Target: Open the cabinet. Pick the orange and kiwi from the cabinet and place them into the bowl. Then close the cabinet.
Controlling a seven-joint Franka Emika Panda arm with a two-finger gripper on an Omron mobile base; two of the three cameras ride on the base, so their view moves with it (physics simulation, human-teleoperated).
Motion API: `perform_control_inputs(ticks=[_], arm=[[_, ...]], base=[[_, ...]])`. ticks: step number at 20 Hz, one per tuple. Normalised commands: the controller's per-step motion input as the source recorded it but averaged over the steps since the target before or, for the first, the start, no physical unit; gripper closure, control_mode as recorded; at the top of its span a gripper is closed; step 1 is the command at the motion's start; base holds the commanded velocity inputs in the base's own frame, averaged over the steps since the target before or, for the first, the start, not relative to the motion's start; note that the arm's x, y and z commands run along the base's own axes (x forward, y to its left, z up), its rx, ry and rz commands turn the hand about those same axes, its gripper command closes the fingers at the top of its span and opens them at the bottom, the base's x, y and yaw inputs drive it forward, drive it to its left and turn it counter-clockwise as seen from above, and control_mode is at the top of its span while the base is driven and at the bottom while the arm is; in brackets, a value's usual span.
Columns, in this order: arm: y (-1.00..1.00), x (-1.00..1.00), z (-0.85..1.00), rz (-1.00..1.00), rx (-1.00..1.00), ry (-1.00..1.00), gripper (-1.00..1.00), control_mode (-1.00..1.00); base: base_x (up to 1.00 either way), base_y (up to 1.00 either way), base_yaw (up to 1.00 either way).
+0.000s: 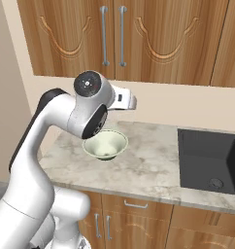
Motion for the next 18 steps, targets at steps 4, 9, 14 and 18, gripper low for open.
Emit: perform_control_inputs(ticks=[4,9,14,18], arm=[[-0.1,0.09,0.48,-0.05,0.0,-0.03,-1.0,-1.0],[-0.01,0.07,0.49,-0.03,0.0,-0.07,-1.0,-1.0],[0.0,0.1,0.43,0.0,0.0,-0.06,-1.0,-1.0],[0.0,0.18,0.39,0.0,0.0,-0.07,-1.0,-1.0]], base=[[0.0,0.0,0.0],[0.0,0.0,0.0],[0.0,0.0,0.0],[0.0,0.0,0.0]])
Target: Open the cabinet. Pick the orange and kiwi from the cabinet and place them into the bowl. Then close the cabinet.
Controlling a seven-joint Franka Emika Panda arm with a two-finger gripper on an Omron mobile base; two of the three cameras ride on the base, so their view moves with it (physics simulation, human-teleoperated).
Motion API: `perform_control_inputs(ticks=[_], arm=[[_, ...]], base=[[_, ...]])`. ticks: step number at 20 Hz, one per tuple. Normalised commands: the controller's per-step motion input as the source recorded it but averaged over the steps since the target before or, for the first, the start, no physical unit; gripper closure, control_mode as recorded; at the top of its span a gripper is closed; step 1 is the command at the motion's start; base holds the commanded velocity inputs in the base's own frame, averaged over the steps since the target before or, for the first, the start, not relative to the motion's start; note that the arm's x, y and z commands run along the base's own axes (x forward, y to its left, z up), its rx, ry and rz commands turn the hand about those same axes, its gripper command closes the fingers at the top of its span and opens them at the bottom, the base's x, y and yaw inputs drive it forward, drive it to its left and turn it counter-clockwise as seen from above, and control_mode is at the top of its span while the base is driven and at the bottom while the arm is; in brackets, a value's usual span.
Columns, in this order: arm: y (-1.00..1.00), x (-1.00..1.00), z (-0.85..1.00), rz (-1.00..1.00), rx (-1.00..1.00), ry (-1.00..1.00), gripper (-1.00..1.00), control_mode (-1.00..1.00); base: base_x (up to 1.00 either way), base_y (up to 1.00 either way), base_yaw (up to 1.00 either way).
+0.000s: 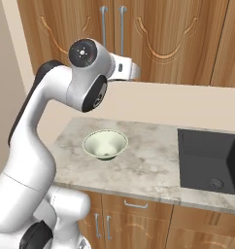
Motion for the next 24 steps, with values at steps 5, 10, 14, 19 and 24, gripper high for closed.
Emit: perform_control_inputs(ticks=[5,10,14,19,24], arm=[[0.0,0.18,0.4,0.0,0.0,-0.07,-1.0,-1.0],[0.0,0.22,0.24,-0.01,0.0,-0.05,-1.0,-1.0],[0.0,0.28,0.14,-0.01,0.0,-0.06,-1.0,-1.0],[0.0,0.3,0.1,0.0,0.0,-0.06,-1.0,-1.0],[0.07,0.29,0.04,0.0,0.0,-0.03,-1.0,-1.0]], base=[[0.0,0.0,0.0],[0.0,0.0,0.0],[0.0,0.0,0.0],[0.0,0.0,0.0],[0.0,0.0,0.0]])
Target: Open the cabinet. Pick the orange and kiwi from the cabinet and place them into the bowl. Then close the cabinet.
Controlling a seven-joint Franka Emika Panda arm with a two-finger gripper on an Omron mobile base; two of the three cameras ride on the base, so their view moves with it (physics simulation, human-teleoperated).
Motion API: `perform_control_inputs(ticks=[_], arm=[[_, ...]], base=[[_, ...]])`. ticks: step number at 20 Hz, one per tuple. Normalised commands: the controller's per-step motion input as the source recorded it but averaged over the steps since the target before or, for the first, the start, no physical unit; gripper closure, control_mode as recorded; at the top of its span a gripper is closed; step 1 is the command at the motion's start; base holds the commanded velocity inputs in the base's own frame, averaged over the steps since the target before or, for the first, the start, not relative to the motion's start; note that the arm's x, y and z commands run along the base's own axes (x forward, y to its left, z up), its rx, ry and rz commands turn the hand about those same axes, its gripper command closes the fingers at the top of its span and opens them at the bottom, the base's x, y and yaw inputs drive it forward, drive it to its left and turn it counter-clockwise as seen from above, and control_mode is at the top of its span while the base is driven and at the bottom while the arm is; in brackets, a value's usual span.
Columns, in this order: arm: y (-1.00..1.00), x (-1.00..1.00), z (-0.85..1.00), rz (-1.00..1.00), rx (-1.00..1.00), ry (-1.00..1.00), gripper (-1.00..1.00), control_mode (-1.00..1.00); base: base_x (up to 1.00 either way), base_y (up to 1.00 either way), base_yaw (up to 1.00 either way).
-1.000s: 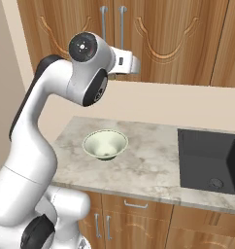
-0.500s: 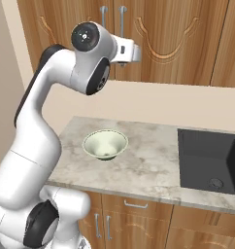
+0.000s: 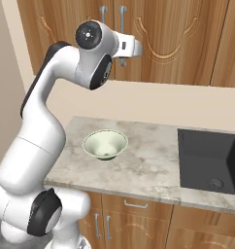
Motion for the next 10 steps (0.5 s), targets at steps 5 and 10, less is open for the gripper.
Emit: perform_control_inputs(ticks=[5,10], arm=[[0.06,0.32,0.0,0.0,0.0,-0.01,-1.0,-1.0],[0.0,0.38,0.0,0.0,0.0,0.0,-1.0,-1.0]], base=[[0.0,0.0,0.0],[0.0,0.0,0.0]])
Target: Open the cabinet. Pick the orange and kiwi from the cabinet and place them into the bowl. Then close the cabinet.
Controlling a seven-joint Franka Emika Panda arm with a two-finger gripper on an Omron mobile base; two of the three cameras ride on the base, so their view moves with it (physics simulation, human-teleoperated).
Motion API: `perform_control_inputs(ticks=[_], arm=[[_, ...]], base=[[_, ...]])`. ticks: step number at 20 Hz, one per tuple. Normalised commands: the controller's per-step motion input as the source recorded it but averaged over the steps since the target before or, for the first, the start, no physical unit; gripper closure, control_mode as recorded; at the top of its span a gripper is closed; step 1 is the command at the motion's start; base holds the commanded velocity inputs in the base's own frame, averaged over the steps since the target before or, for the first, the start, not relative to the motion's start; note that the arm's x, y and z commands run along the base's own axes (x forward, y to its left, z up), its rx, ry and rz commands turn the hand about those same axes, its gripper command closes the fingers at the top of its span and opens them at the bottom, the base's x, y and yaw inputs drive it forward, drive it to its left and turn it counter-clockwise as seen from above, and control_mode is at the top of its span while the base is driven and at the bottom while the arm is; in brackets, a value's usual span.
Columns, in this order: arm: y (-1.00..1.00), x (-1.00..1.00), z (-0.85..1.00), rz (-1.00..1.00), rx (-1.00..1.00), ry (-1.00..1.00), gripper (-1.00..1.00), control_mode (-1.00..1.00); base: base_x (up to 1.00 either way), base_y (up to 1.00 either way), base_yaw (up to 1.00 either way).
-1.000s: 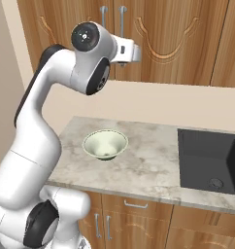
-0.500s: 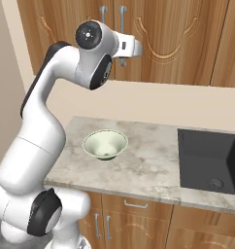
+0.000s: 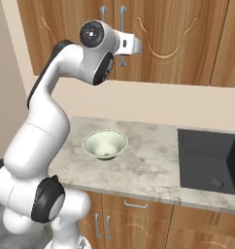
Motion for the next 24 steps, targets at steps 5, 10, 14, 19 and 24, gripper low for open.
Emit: perform_control_inputs(ticks=[5,10,14,19,24], arm=[[0.0,0.47,0.0,0.0,0.0,0.0,-1.0,-1.0],[0.0,0.42,0.0,0.0,0.0,0.0,-1.0,-1.0],[0.0,0.36,0.0,0.0,0.0,0.0,-1.0,-1.0],[0.0,0.35,0.0,0.0,0.0,-0.01,-1.0,-1.0],[0.0,0.33,0.0,0.0,0.0,-0.01,-1.0,-1.0]], base=[[0.0,0.0,0.0],[0.0,0.0,0.0],[0.0,0.0,0.0],[0.0,0.0,0.0],[0.0,0.0,0.0]])
